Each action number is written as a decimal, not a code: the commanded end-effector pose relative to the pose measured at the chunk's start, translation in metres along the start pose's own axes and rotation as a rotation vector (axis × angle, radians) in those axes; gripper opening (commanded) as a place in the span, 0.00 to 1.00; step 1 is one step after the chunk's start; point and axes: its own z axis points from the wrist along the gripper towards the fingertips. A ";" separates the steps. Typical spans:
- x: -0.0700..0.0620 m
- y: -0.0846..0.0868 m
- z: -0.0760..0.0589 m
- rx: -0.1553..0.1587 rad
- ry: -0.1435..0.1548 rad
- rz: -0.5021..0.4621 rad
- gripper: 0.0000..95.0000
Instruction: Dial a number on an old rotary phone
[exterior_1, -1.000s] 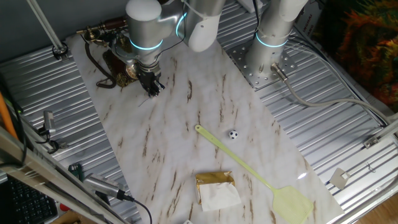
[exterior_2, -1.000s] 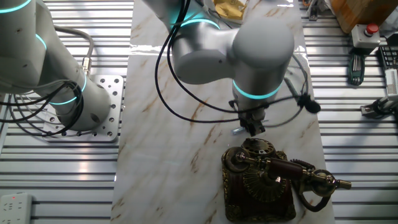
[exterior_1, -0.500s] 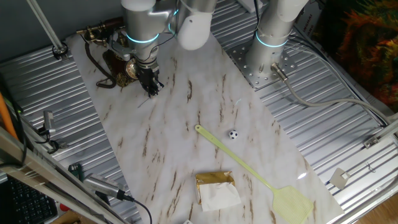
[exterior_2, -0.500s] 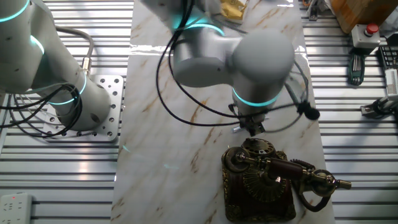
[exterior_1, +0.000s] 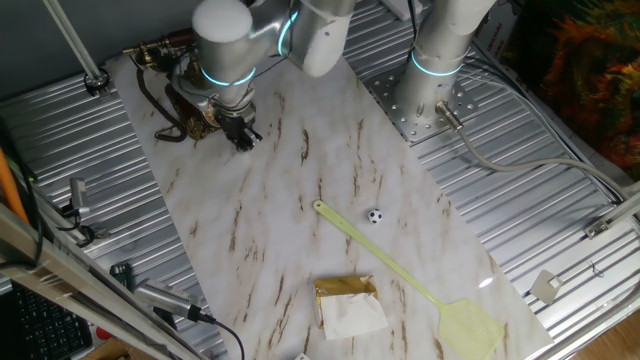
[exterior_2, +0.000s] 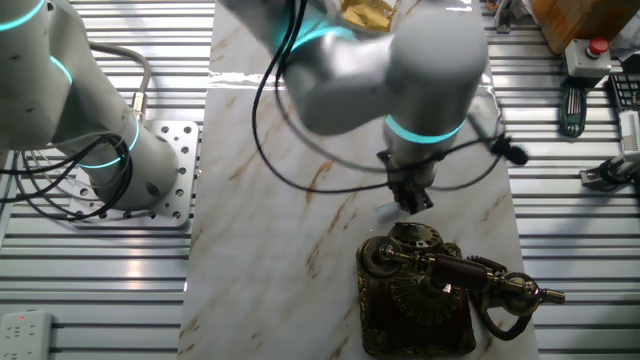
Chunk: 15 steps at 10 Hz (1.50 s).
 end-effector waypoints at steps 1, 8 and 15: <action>-0.003 -0.003 0.001 -0.010 -0.005 0.013 0.00; -0.003 -0.005 -0.022 -0.023 0.064 0.025 0.00; -0.002 -0.005 -0.051 0.012 0.183 -0.004 0.00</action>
